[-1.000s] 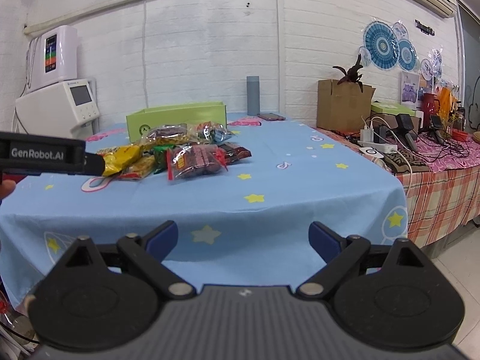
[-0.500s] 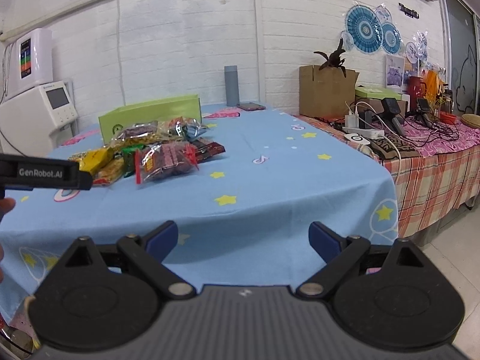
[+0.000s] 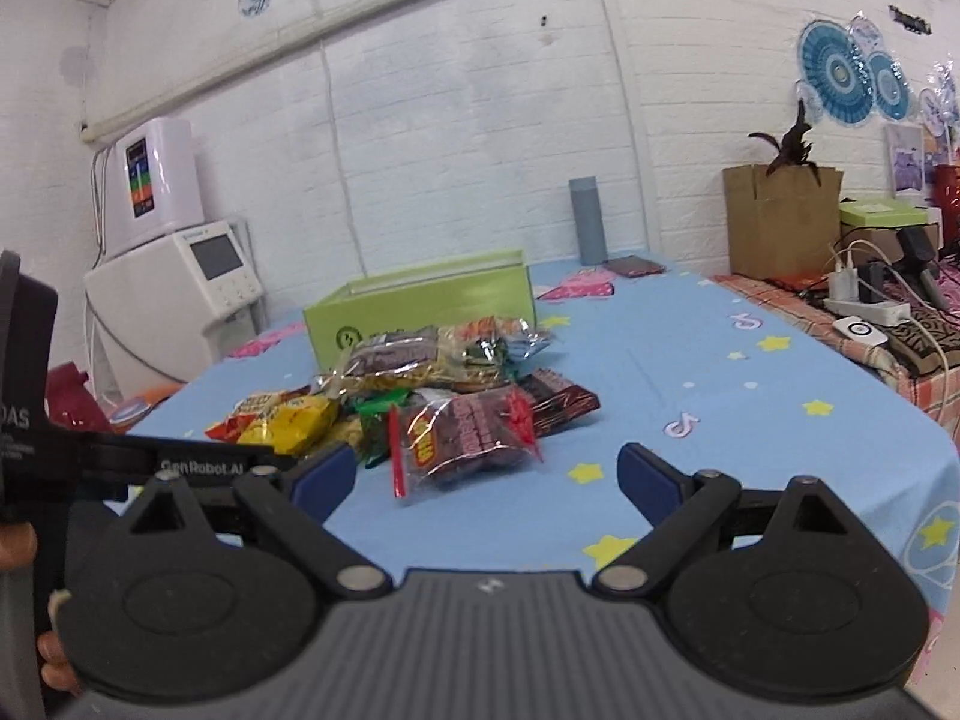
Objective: Organize snacks
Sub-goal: 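Reach the left tool to the brown-wrapped cake and close on it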
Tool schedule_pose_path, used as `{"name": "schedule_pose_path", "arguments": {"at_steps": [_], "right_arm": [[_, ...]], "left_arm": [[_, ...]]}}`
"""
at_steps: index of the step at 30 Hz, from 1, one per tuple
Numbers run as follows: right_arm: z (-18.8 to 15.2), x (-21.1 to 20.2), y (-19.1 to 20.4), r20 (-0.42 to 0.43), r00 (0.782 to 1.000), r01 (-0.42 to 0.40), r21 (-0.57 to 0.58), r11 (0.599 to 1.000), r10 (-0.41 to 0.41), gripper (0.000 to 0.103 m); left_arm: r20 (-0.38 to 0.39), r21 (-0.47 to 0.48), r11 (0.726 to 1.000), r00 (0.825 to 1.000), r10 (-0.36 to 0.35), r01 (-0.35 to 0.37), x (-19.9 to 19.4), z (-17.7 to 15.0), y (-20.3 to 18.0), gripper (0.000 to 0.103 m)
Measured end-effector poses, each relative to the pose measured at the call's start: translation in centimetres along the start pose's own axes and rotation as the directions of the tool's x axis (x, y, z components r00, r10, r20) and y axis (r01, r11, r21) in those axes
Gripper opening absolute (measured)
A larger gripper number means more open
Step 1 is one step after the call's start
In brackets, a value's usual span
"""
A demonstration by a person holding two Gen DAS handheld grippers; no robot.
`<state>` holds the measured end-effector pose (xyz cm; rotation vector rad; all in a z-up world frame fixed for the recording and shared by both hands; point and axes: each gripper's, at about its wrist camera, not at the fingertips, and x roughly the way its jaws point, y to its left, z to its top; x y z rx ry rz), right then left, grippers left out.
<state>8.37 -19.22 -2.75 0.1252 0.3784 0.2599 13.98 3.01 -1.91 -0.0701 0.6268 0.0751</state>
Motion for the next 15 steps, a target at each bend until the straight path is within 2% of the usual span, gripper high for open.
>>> {"name": "schedule_pose_path", "arguments": {"at_steps": [5, 10, 15], "right_arm": [[1.9, 4.8, 0.3, -0.081, 0.997, -0.017, -0.011, 1.0, 0.016, 0.093], [3.9, 8.2, 0.9, -0.116, 0.993, -0.039, -0.101, 0.994, 0.028, 0.093], [6.2, 12.7, 0.9, -0.156, 0.982, -0.117, -0.089, 0.989, 0.102, 0.093]], "left_arm": [[-0.046, 0.015, 0.999, 0.998, -0.036, 0.036, 2.8, 3.0, 0.7, 0.093], [-0.034, 0.023, 0.994, 0.994, -0.106, 0.107, 4.4, 6.8, 2.8, 0.093], [-0.084, -0.011, 0.972, 0.969, -0.234, 0.234, 8.0, 11.0, 4.2, 0.093]]}}
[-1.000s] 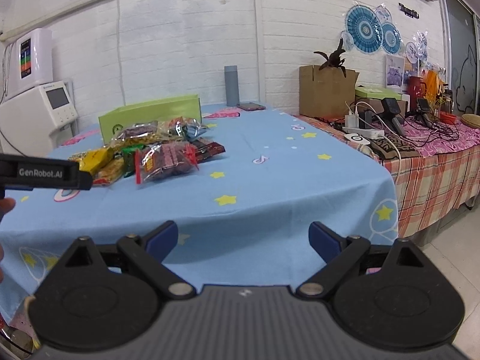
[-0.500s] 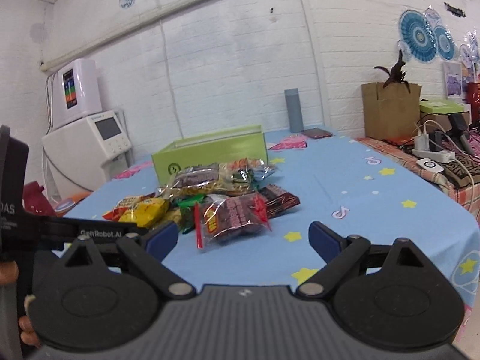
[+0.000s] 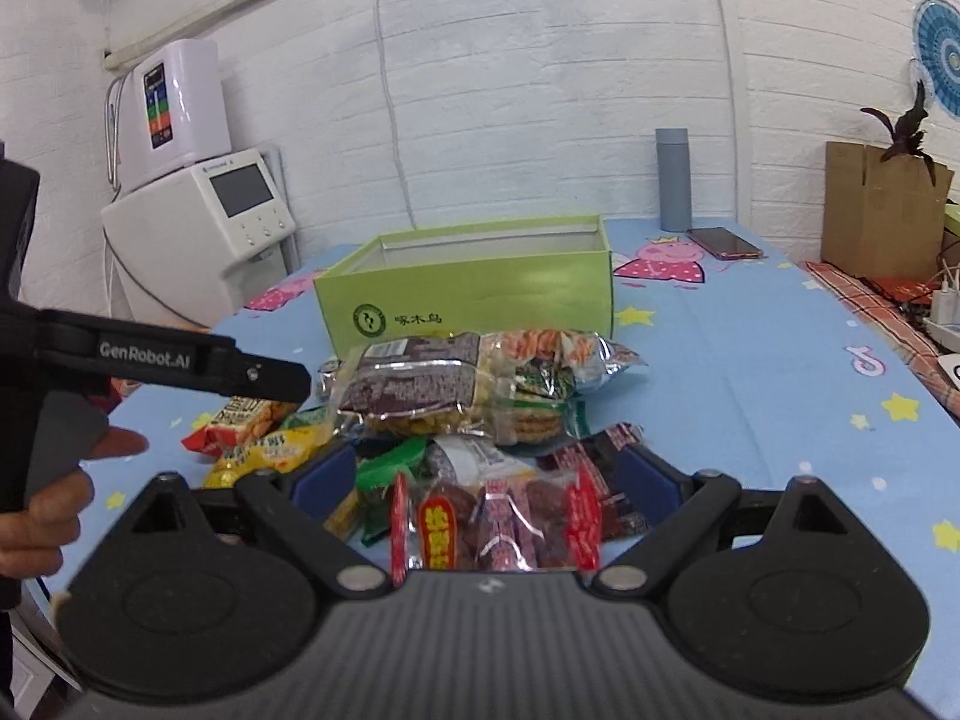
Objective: Organize snacks
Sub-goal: 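Reach the left tool to the brown-wrapped cake and close on it, then lift the brown-wrapped cake with the left tool and drop it into the green box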
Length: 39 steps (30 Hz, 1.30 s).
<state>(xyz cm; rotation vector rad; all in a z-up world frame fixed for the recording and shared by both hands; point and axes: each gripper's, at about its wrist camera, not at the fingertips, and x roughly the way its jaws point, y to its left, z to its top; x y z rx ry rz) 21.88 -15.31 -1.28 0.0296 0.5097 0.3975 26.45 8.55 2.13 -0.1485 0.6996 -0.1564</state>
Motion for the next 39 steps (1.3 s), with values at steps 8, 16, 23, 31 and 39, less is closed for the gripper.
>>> {"name": "schedule_pose_path", "arguments": {"at_steps": [8, 16, 23, 31, 39], "right_arm": [[2.4, 6.5, 1.3, -0.067, 0.994, -0.096, -0.089, 0.991, 0.091, 0.093], [2.9, 11.0, 1.1, -0.151, 0.982, -0.129, -0.079, 0.988, 0.116, 0.093], [3.1, 12.4, 2.5, -0.18, 0.973, -0.167, -0.112, 0.98, 0.145, 0.093], [3.0, 8.7, 4.3, -0.11, 0.972, -0.225, -0.156, 0.962, 0.21, 0.092], [3.2, 12.0, 0.1, -0.19, 0.97, -0.17, -0.082, 0.982, 0.152, 0.092]], "left_arm": [[-0.074, -0.011, 0.99, 0.988, -0.138, 0.137, 3.9, 3.0, 0.8, 0.093], [-0.15, -0.051, 0.981, 0.97, -0.19, 0.185, 7.3, 3.2, 1.3, 0.081], [-0.15, -0.052, 0.987, 0.976, -0.159, 0.152, 7.8, 2.9, 1.7, 0.055], [-0.165, -0.05, 0.988, 0.975, -0.15, 0.144, 6.8, 2.4, 2.5, 0.068], [-0.153, -0.091, 0.983, 0.973, -0.174, 0.162, 7.1, 2.1, 3.1, 0.071]]}}
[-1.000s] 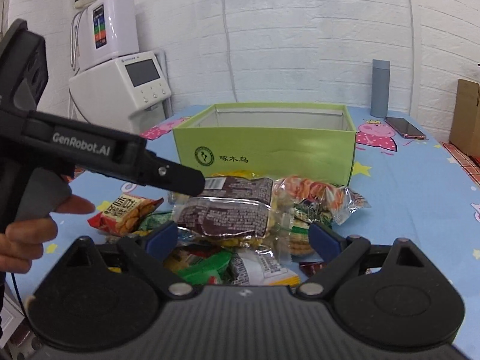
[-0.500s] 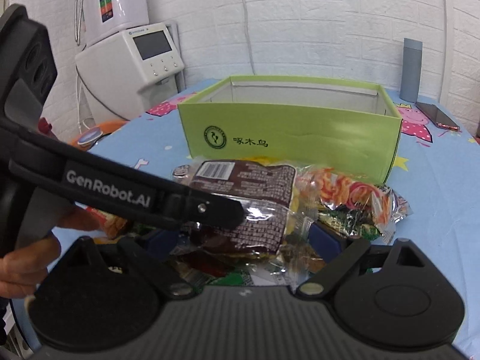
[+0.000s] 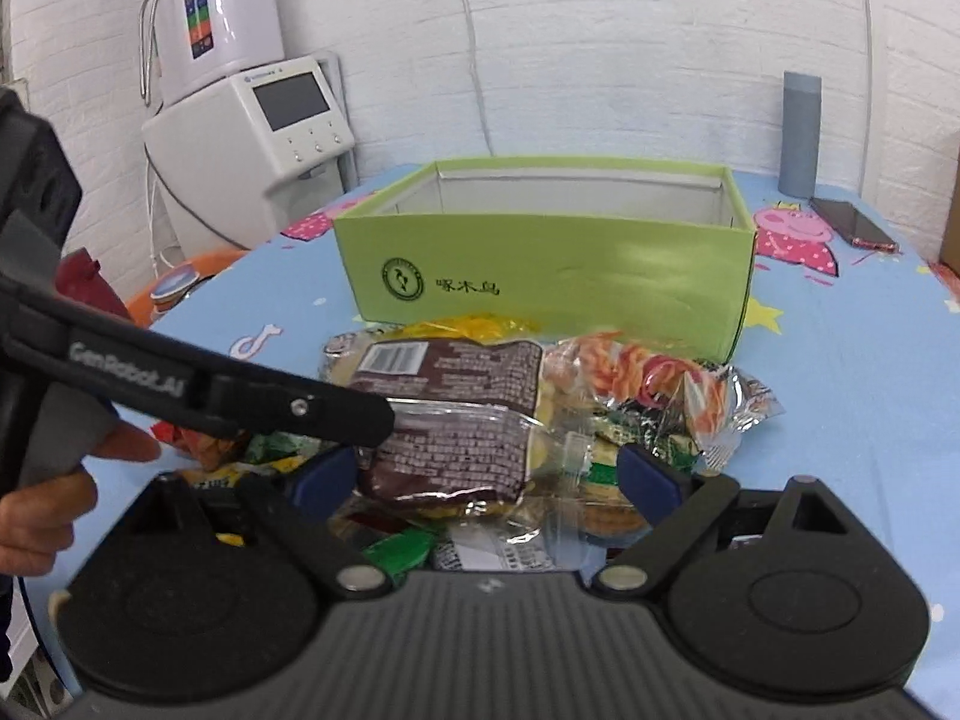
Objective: Organize snacks
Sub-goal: 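Lift the brown-wrapped cake with the left tool and drop it into the green box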
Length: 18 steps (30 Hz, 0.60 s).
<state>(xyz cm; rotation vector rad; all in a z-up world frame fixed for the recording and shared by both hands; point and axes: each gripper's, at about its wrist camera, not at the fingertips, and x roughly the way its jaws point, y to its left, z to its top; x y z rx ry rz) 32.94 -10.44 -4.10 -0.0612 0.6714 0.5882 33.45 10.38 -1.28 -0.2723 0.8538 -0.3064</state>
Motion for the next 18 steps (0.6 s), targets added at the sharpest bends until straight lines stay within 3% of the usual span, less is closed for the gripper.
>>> {"name": "schedule_pose_path", "arguments": {"at_steps": [2, 6, 10, 13, 14, 15, 18], "right_arm": [[0.0, 1.2, -0.2, -0.029, 0.998, -0.053, 0.008, 0.999, 0.053, 0.093], [0.4, 1.6, 1.0, -0.027, 0.998, -0.054, -0.031, 0.998, 0.053, 0.093], [0.1, 1.0, 1.8, -0.008, 0.998, -0.059, -0.089, 0.994, 0.058, 0.092], [-0.1, 1.8, 1.0, -0.027, 0.999, -0.036, -0.052, 0.998, 0.035, 0.093], [0.0, 1.9, 0.9, -0.026, 0.999, -0.04, -0.048, 0.998, 0.039, 0.092], [0.0, 1.8, 1.1, -0.024, 0.999, -0.039, -0.058, 0.998, 0.038, 0.092], [0.3, 1.5, 1.4, -0.017, 0.999, -0.038, -0.063, 0.997, 0.037, 0.083]], "left_arm": [[-0.003, 0.001, 1.0, 1.0, -0.002, 0.002, 0.3, 0.0, 0.0, 0.069], [-0.001, 0.015, 1.0, 1.0, -0.009, 0.009, 0.6, 0.1, -0.2, 0.059], [0.002, -0.001, 1.0, 1.0, -0.011, 0.011, 0.5, 0.3, 0.2, 0.063], [0.002, -0.011, 1.0, 1.0, -0.001, 0.001, 1.1, 0.2, 0.2, 0.063], [0.003, -0.002, 1.0, 1.0, -0.003, 0.003, 1.1, 0.2, 0.0, 0.06], [-0.006, -0.001, 1.0, 1.0, -0.023, 0.023, 1.2, 0.2, -0.2, 0.048], [0.004, -0.01, 0.999, 0.999, -0.042, 0.042, 0.8, 0.2, -0.3, 0.039]]}}
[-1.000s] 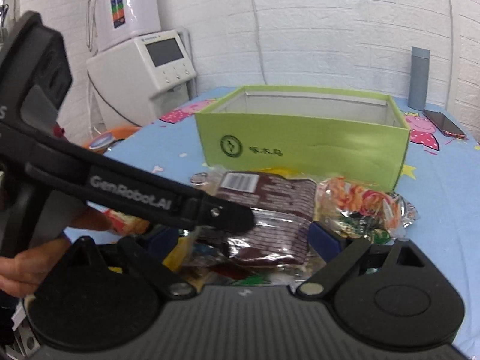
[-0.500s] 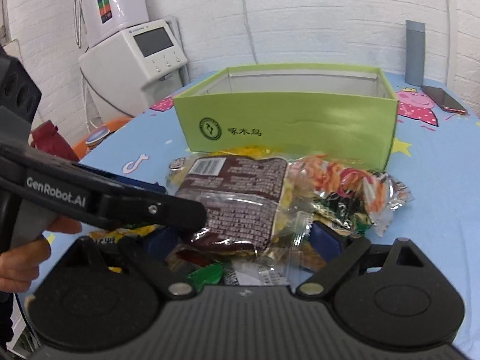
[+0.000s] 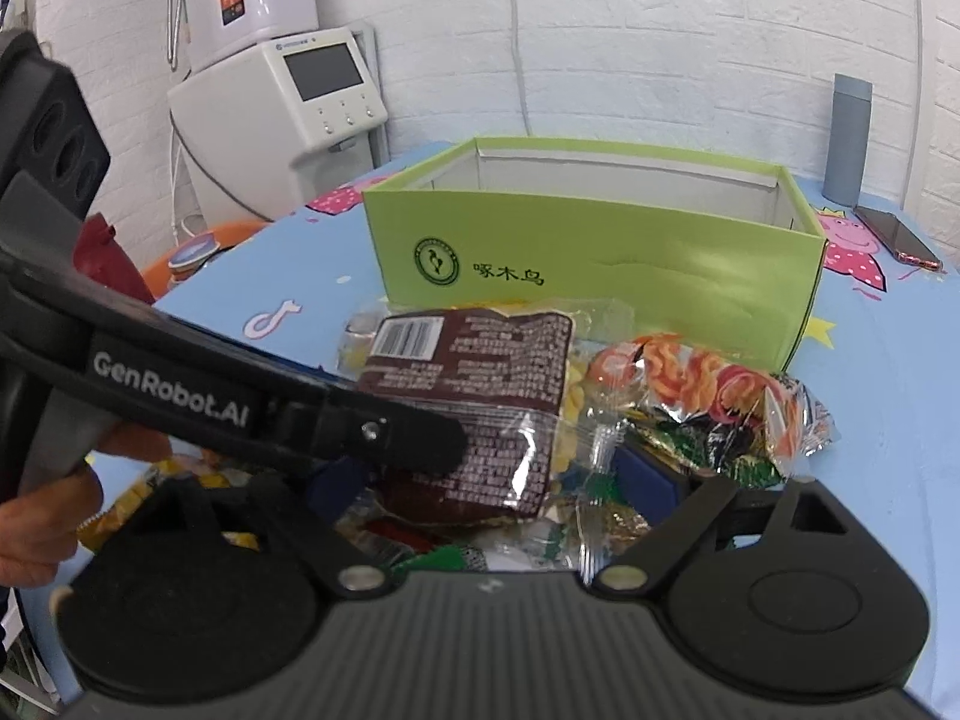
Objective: Organize snacks
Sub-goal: 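Lift the brown-wrapped cake with the left tool and drop it into the green box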
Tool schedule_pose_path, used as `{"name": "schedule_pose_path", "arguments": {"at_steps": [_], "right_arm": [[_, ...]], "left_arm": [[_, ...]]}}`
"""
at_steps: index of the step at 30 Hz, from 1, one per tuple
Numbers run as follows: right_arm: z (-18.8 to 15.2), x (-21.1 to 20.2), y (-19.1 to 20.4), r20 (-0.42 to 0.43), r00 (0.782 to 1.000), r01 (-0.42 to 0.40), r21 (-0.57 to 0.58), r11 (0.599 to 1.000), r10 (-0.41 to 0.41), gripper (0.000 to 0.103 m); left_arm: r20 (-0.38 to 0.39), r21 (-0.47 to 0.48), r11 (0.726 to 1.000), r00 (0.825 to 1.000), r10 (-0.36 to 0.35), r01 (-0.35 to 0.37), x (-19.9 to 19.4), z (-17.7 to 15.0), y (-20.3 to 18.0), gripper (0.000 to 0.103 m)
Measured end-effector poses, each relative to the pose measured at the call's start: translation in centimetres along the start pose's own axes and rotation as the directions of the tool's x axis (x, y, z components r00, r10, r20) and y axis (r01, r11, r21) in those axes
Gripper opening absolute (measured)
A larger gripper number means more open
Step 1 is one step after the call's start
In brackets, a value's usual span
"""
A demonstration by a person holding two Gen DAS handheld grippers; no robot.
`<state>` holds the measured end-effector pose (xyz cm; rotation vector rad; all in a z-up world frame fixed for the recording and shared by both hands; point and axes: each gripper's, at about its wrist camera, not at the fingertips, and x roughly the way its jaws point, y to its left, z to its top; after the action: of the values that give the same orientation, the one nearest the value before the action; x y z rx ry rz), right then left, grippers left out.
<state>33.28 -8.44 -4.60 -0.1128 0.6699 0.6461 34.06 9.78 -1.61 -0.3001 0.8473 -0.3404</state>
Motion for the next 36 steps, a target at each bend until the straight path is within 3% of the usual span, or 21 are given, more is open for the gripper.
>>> {"name": "schedule_pose_path", "arguments": {"at_steps": [6, 13, 17, 21, 23, 25, 27, 32, 36], "right_arm": [[1.6, -2.1, 1.3, 0.067, 0.998, 0.01, -0.023, 1.0, -0.008, 0.084], [9.3, -1.2, 0.2, 0.155, 0.987, 0.05, -0.098, 0.994, -0.034, 0.084], [14.2, 1.9, -2.3, 0.144, 0.989, 0.054, -0.095, 0.994, -0.04, 0.084], [15.9, 6.4, -4.6, 0.074, 0.996, 0.045, -0.069, 0.997, -0.04, 0.084], [15.8, 8.5, -5.5, 0.046, 0.998, 0.039, -0.061, 0.997, -0.036, 0.085], [15.5, 9.7, -6.2, 0.027, 0.999, 0.037, -0.044, 0.998, -0.036, 0.089], [15.1, 9.6, -6.4, 0.033, 0.998, 0.053, -0.042, 0.998, -0.052, 0.091], [13.1, 4.1, -6.1, 0.13, 0.991, 0.032, -0.027, 0.999, -0.028, 0.093], [8.6, -1.4, -5.3, 0.151, 0.988, 0.025, 0.009, 1.0, -0.026, 0.093]], "left_arm": [[0.044, -0.011, 0.999, 0.998, -0.048, 0.048, -2.2, 2.1, -0.5, 0.038], [0.173, 0.102, 0.994, 0.985, 0.013, -0.031, -3.6, 10.8, -2.2, 0.04], [0.164, 0.104, 0.993, 0.986, 0.035, -0.052, -1.1, 15.6, -0.9, 0.041], [0.116, 0.09, 0.992, 0.99, 0.078, -0.089, 3.0, 18.0, 1.4, 0.041], [0.091, 0.079, 0.99, 0.99, 0.108, -0.116, 5.0, 18.5, 2.6, 0.043], [0.068, 0.075, 0.988, 0.989, 0.129, -0.134, 6.3, 18.5, 3.6, 0.061], [0.085, 0.072, 0.984, 0.984, 0.157, -0.163, 6.0, 18.1, 4.1, 0.065], [0.147, 0.081, 0.984, 0.979, 0.144, -0.157, 2.1, 15.3, 3.4, 0.074], [0.141, 0.101, 0.99, 0.986, 0.085, -0.1, -0.7, 11.3, 1.2, 0.075]]}}
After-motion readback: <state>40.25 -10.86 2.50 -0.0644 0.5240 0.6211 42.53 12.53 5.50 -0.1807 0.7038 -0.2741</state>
